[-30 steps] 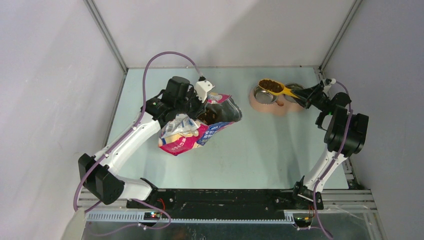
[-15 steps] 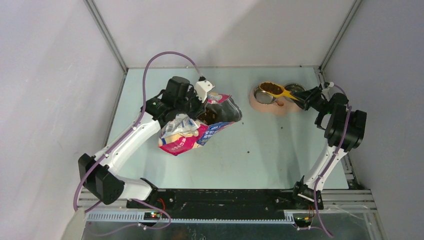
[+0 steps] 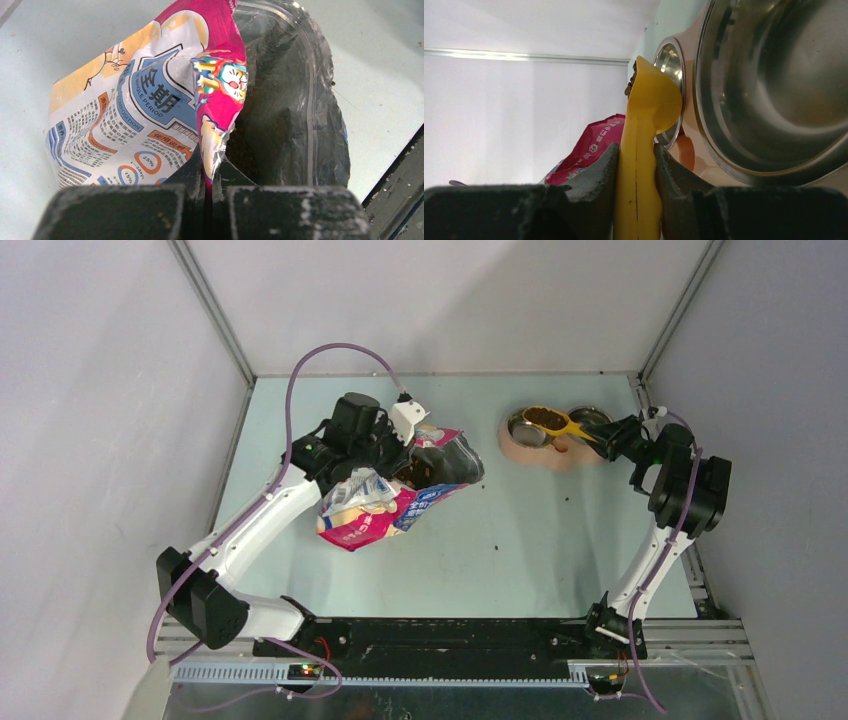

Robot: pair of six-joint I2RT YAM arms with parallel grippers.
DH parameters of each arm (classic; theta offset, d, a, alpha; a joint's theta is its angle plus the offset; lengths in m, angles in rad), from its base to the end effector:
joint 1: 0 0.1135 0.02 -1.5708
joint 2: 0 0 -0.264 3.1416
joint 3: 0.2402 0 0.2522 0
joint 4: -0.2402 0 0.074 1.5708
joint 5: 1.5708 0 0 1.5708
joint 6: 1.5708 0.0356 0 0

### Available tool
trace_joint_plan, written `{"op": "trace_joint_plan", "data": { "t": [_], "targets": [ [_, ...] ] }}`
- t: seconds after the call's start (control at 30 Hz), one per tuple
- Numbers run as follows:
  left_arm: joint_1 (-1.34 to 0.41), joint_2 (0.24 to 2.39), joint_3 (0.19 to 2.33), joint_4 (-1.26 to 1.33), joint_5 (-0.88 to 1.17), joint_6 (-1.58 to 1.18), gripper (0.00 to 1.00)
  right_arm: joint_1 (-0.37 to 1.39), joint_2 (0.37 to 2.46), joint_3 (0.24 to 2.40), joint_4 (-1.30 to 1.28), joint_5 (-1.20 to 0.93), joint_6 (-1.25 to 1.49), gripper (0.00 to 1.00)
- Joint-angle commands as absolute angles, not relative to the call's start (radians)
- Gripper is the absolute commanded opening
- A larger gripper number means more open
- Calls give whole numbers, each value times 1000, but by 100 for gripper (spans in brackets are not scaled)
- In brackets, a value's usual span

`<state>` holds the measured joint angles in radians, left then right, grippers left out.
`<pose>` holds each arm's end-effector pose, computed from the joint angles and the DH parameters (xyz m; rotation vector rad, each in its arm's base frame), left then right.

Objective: Serve the pet food
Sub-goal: Pour the pet food into the pet food bowl.

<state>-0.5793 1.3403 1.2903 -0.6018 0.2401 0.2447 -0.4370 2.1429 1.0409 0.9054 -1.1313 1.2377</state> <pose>0.2411 -0.1678 0.3523 1.0169 1.9938 -0.4498 0.3892 -0.1463 0.1266 0.6724 1.8018 1.5426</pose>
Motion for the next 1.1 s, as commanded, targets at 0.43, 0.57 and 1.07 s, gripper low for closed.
{"op": "trace_joint_plan", "data": {
  "t": [0.43,0.57,1.07],
  "targets": [
    [-591,1307,1292,-623,319,255,0,-429,2016,1081,635,-1074,978,0],
    [-591,1305,1291,-622,320,255,0,-427,1966,1081,550,-1054,904,0],
    [-591,1291,1287,-620,324,254,0,-405,1857,1154,200,-965,673,0]
  ]
}}
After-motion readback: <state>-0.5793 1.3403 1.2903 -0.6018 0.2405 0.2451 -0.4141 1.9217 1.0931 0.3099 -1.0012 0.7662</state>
